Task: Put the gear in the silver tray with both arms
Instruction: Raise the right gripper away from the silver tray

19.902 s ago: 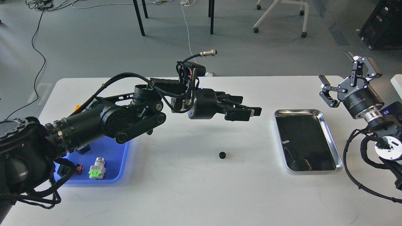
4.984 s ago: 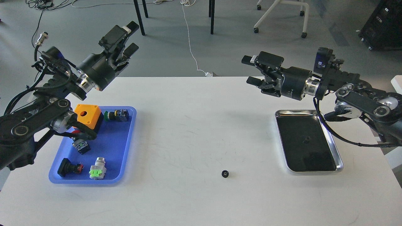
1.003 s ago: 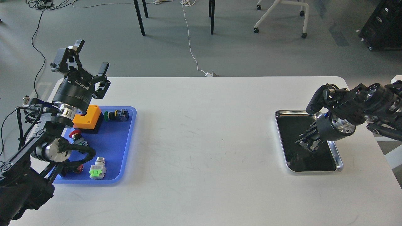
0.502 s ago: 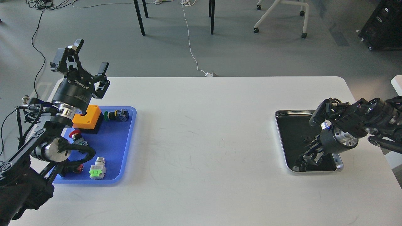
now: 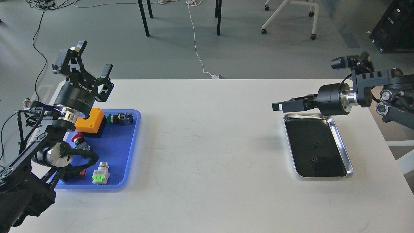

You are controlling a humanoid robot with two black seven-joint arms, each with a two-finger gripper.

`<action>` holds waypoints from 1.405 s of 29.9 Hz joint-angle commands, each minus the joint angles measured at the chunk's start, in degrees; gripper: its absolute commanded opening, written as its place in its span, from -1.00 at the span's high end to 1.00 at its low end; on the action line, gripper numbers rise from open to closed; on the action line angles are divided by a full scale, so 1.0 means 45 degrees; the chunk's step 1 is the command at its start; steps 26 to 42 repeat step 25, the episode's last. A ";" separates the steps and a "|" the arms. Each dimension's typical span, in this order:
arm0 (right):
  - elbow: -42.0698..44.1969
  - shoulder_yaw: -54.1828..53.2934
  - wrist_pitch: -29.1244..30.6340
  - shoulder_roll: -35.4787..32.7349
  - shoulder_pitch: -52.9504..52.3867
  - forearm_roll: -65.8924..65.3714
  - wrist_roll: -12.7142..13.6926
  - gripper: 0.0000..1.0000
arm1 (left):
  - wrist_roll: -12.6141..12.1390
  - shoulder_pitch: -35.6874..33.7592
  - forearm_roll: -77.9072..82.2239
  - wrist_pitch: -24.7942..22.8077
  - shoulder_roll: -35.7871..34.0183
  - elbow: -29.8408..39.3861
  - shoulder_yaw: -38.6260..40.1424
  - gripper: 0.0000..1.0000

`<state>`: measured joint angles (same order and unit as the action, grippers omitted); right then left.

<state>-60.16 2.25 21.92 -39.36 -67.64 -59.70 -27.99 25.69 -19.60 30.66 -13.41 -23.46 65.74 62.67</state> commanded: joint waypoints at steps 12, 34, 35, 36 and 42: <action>0.2998 -0.4130 -0.1120 0.4351 0.3525 0.9981 -0.0002 -0.97 | 0.0132 0.0760 0.2364 0.0400 0.0994 -0.0019 -0.0177 -0.96; 0.2863 -0.5383 -0.1608 0.4959 0.4992 1.0924 -0.0002 -0.97 | -0.0200 0.1171 0.3167 0.1086 0.1483 -0.0019 -0.0177 -0.96; 0.2863 -0.5383 -0.1608 0.4959 0.4992 1.0924 -0.0002 -0.97 | -0.0200 0.1171 0.3167 0.1086 0.1483 -0.0019 -0.0177 -0.96; 0.2863 -0.5383 -0.1608 0.4959 0.4992 1.0924 -0.0002 -0.97 | -0.0200 0.1171 0.3167 0.1086 0.1483 -0.0019 -0.0177 -0.96; 0.2863 -0.5383 -0.1608 0.4959 0.4992 1.0924 -0.0002 -0.97 | -0.0200 0.1171 0.3167 0.1086 0.1483 -0.0019 -0.0177 -0.96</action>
